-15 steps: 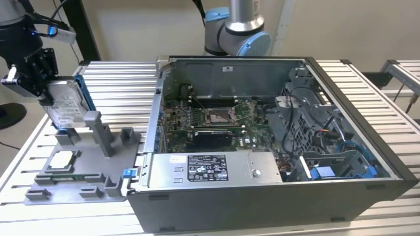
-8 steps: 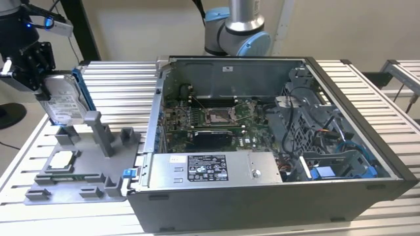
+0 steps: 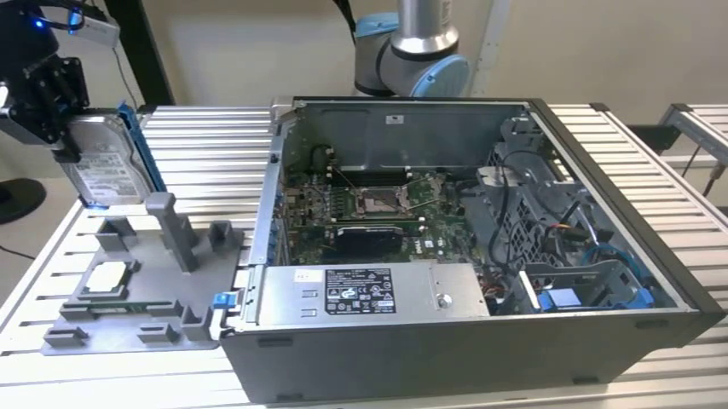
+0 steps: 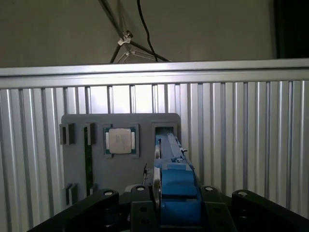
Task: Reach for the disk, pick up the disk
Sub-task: 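Pick up the disk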
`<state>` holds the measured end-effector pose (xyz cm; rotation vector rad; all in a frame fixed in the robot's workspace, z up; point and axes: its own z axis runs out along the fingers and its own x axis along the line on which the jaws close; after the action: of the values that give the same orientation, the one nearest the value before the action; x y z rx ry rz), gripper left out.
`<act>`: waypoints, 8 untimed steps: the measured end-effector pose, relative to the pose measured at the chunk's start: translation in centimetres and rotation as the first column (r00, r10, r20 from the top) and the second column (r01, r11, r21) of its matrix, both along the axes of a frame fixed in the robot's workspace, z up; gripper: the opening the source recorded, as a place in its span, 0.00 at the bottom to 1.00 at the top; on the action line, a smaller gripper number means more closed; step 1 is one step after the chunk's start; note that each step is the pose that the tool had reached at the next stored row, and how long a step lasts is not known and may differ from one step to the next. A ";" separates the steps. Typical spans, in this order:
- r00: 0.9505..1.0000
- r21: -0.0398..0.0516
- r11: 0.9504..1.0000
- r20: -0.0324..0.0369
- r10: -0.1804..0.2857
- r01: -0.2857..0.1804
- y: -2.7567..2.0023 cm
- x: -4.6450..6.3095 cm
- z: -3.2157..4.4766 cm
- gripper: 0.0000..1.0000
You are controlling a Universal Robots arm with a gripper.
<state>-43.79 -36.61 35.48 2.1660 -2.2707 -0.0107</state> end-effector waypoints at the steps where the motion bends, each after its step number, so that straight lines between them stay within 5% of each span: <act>1: 1.000 0.000 1.000 0.000 0.000 0.000 0.00 0.0 0.19 0.00; 8: 1.000 0.000 1.000 0.000 0.000 0.000 0.00 0.0 1.72 0.00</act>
<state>-43.80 -36.60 37.20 2.1663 -2.2705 -0.0108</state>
